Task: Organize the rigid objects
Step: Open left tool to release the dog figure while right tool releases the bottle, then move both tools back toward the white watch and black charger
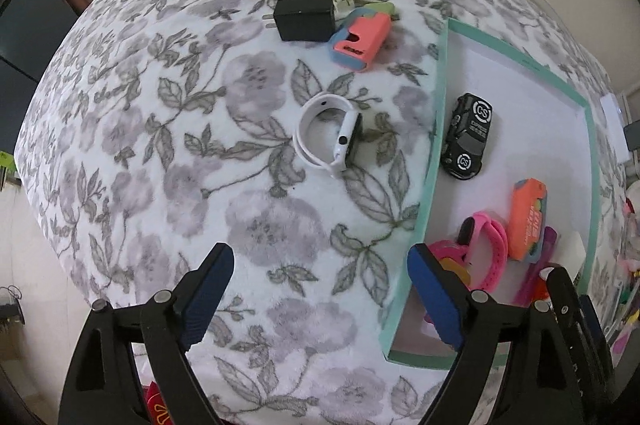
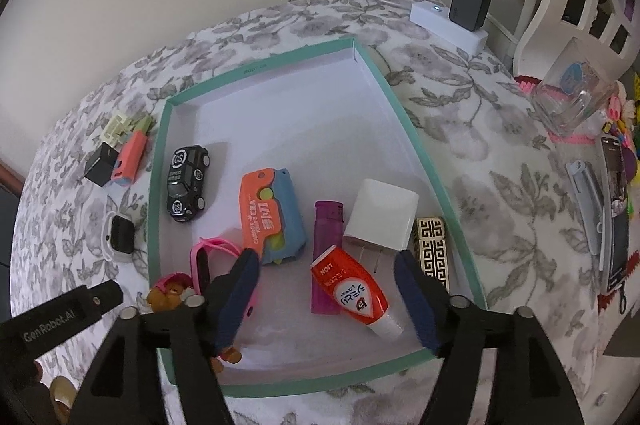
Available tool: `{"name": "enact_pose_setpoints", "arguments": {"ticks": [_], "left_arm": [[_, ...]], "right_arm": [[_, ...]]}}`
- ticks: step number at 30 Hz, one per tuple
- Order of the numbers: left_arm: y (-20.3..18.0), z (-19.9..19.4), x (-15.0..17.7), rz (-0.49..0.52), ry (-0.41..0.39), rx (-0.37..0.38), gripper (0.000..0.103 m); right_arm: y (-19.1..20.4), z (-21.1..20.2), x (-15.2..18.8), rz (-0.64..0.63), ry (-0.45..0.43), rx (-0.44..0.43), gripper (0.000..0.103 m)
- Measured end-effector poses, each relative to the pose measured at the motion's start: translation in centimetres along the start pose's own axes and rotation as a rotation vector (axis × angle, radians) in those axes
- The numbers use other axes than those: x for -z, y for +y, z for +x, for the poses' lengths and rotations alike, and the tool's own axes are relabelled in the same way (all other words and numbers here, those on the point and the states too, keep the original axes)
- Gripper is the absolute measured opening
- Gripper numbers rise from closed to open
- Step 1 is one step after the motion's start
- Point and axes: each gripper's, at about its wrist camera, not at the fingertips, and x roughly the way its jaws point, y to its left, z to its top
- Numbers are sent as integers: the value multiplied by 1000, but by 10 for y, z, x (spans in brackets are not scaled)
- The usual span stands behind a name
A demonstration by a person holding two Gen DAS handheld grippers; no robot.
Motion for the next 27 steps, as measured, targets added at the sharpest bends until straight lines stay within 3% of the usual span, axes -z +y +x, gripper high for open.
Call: {"name": "enact_pose_setpoints", "arguments": {"ticks": [3, 6, 13, 27], "left_arm": [[0, 0, 0, -4, -1, 3, 90], [1, 1, -1, -6, -4, 6, 101], [7, -1, -4, -37, -34, -11, 101], [13, 1, -6, -58, -35, -6, 101]], "right_arm": [[0, 0, 0, -5, -6, 18, 85], [-2, 0, -1, 3, -10, 19, 90], [-1, 1, 0, -1, -11, 19, 101], [3, -2, 0, -28, -32, 16, 103]]}}
